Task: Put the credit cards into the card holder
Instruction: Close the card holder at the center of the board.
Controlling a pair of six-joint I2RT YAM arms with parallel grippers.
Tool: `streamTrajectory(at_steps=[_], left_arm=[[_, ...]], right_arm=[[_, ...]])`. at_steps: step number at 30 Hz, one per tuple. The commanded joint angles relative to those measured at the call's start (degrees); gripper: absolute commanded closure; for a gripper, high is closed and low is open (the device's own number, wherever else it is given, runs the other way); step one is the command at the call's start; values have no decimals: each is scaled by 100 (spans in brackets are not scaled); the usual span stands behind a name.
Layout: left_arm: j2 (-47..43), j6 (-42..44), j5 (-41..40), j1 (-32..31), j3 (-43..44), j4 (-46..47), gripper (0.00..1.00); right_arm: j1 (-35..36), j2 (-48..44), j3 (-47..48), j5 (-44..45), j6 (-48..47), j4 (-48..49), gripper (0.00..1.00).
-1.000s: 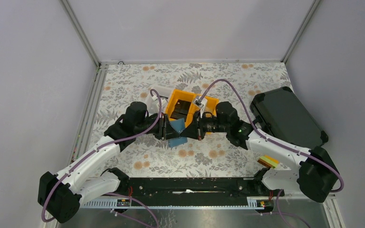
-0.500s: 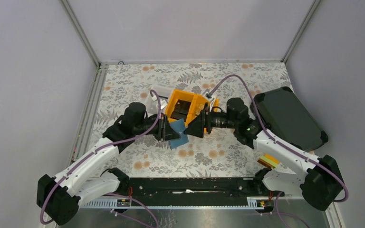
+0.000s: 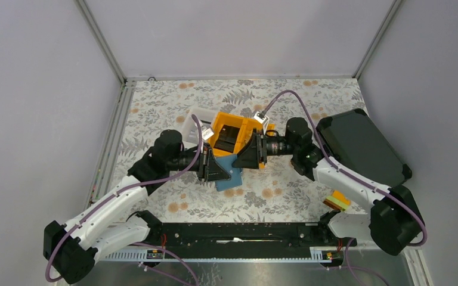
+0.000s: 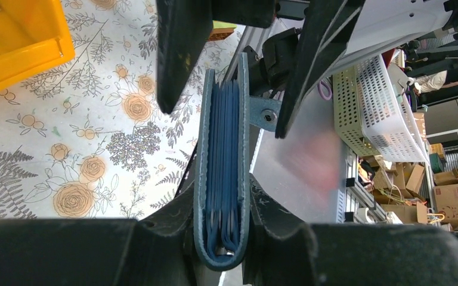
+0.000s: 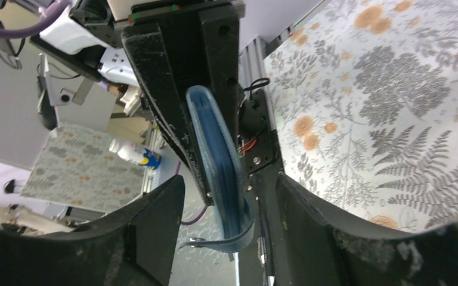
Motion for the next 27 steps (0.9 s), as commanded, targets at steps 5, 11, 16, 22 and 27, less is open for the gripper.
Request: streamTrajectory(at_steps=[5, 11, 16, 22, 27], left_arm=[[49, 33, 246, -23, 135, 452, 94], [-105, 52, 43, -22, 118, 359, 36], [-207, -19, 103, -5, 85, 439, 44], [-309, -87, 138, 80, 26, 512, 58], [-303, -175, 253, 117, -18, 628, 89]], right_arm=[[410, 291, 200, -548, 257, 600, 76], [362, -148, -72, 188, 251, 958, 100], [259, -329, -142, 293, 270, 1023, 100], [234, -376, -220, 250, 335, 1067, 100], [232, -392, -232, 233, 308, 1037, 100]])
